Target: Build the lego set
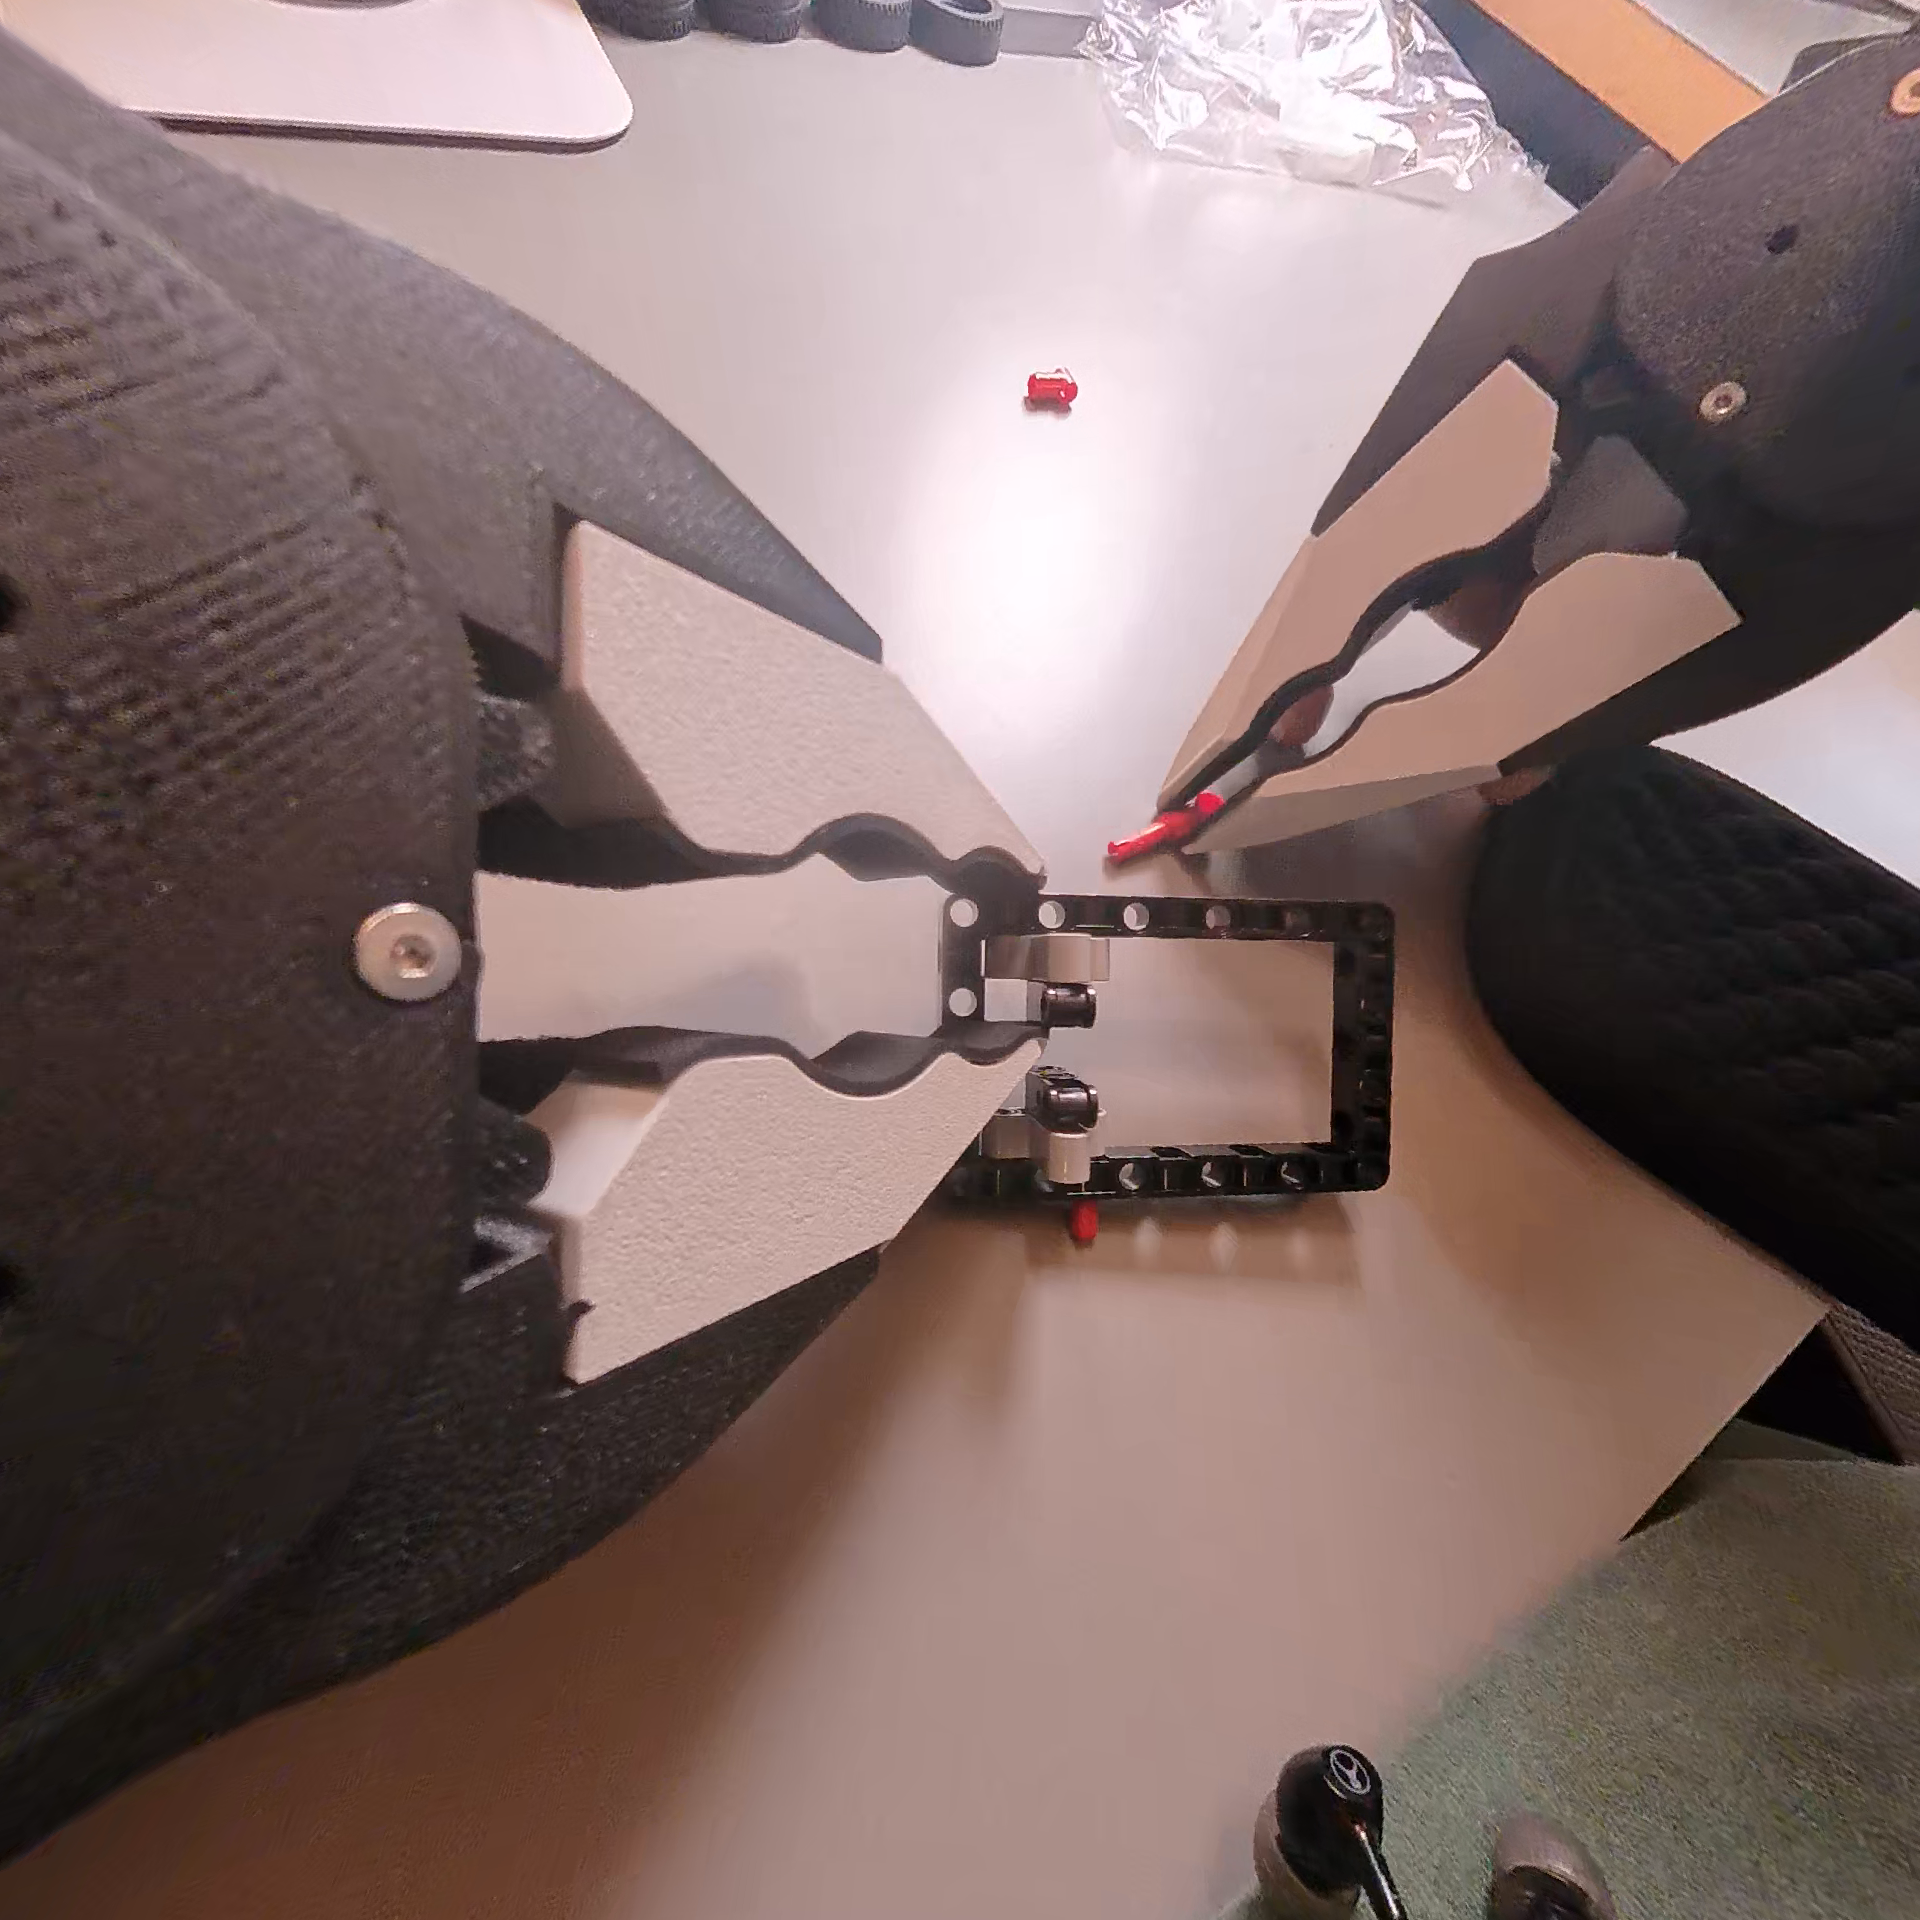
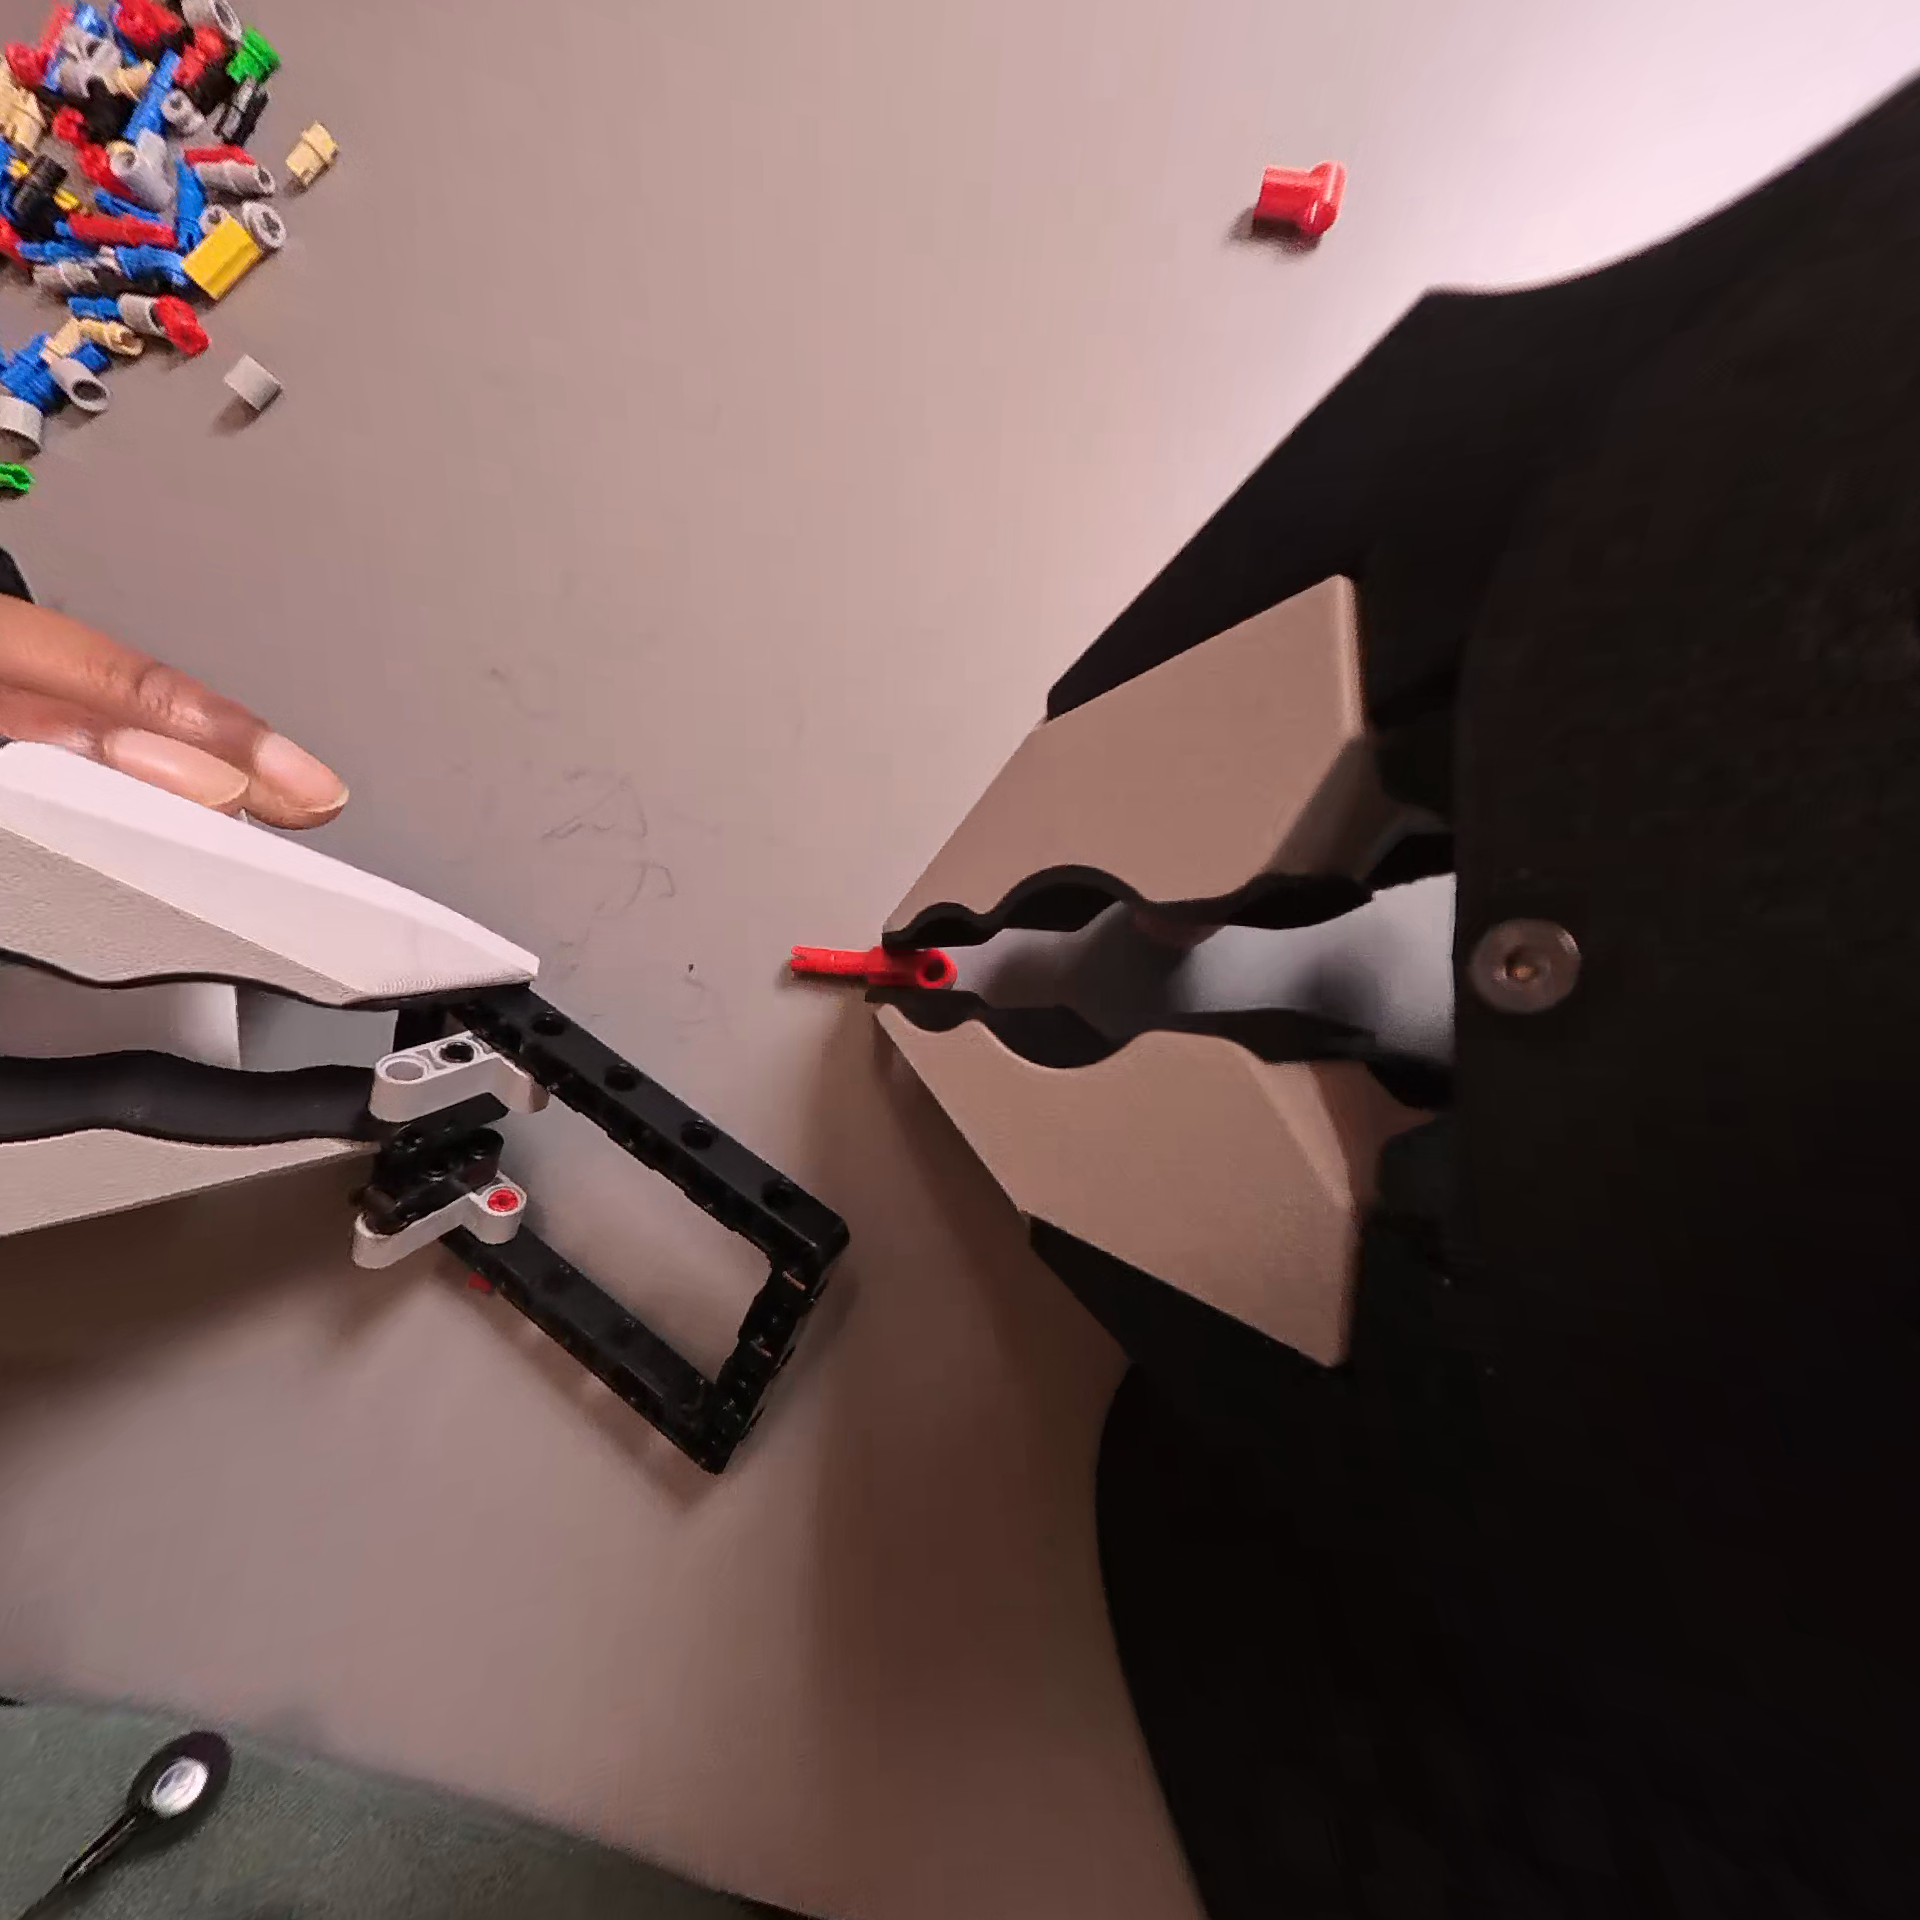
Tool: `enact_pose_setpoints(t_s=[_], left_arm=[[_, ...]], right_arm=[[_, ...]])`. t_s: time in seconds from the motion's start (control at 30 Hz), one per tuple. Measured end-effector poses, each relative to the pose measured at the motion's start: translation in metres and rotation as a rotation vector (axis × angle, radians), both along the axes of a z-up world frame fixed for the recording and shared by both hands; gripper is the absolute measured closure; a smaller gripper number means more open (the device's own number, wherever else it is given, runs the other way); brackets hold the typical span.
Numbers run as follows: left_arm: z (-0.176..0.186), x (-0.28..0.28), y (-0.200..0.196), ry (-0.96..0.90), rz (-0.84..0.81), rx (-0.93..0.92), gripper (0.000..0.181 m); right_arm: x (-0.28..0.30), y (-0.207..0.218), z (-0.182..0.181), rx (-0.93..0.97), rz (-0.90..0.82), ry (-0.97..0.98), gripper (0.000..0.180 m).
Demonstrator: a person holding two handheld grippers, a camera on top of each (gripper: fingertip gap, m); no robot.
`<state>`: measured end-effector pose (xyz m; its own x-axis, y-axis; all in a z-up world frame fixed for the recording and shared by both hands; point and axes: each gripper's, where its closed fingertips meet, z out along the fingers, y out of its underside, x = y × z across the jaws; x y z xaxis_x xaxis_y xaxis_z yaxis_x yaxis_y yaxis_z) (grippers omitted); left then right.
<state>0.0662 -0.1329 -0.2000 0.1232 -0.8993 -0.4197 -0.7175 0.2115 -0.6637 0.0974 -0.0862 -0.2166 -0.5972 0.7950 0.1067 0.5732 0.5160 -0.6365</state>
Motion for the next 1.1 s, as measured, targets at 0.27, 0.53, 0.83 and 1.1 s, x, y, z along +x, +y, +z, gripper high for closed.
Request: enact_pose_setpoints(t_s=[0.27,0.53,0.83,1.1], left_arm=[[0.003,0.005,-0.002,-0.001,-0.035,0.063,0.157],[0.002,0.023,-0.016,-0.021,-0.121,0.045,0.157],[0.000,0.025,-0.023,-0.027,-0.158,-0.029,0.157],[-0.003,0.032,-0.038,-0.055,-0.208,-0.162,0.157]], right_arm=[[0.001,-0.009,0.031,0.003,0.115,0.037,0.175],[0.000,-0.040,0.034,0.270,0.542,-0.061,0.174],[-0.001,-0.048,0.026,0.235,0.640,-0.073,0.174],[0.004,-0.063,0.023,0.222,0.759,-0.080,0.174]])
